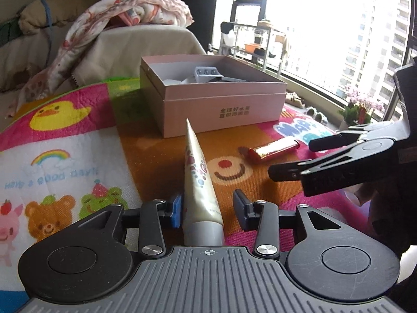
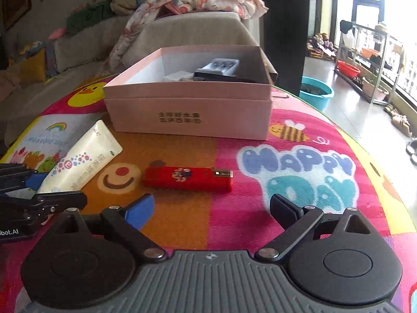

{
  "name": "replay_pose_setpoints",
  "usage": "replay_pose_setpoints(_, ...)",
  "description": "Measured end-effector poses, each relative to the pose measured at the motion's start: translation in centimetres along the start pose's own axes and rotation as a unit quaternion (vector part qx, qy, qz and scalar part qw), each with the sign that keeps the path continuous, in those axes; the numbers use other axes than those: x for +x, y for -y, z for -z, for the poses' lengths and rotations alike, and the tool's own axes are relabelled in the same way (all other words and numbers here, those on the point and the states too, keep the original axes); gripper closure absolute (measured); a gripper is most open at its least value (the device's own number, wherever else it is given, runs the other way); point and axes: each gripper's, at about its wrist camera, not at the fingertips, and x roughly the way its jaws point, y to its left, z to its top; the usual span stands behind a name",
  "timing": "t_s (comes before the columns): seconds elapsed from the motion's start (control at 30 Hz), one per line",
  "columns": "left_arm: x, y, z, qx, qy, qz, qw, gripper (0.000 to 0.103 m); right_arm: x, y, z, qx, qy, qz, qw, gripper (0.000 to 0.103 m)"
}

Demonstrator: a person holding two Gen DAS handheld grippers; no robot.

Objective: Organize rigid objects
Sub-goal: 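Release the tube into the pink box with the left tool while the right tool releases the red stick there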

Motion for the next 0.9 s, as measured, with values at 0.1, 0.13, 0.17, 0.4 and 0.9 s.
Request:
replay_pose_setpoints(0.1,-0.1,0.9,0.3,0.026,0.002,-0.019,0.9995,0.060,0.9,-1.0,-0.9,0.009,-0.001,-0.001,1.000,0.006)
replay_pose_setpoints(0.13,-0.2,1.1,0.4,0.035,0.005,-0.026,0.9991,0.060,1.2,-1.1,-1.2,0.014,0.000,0.001,1.000,0.006)
replay_pose_setpoints(0.17,-0.3,1.3,0.5,0.040,0.007,-0.031,0.9987,0.060,1.4,-1.2,-1.4,0.018,0.002,0.003,1.000,0.006)
replay_pose_setpoints(0.4,-0.3,0.0,0.4,0.002,0.006,-0.011,0.9999,0.061,1.2,-1.1,-1.0,0.019,0.019,0.007,1.000,0.019)
replay_pose_setpoints(0.9,1.6,-0.3,-1.7,-0.017,-0.011,-0.028,0.9994,0.075,1.2,-1.4,-1.0,0.016,0.021,0.010,1.000,0.021)
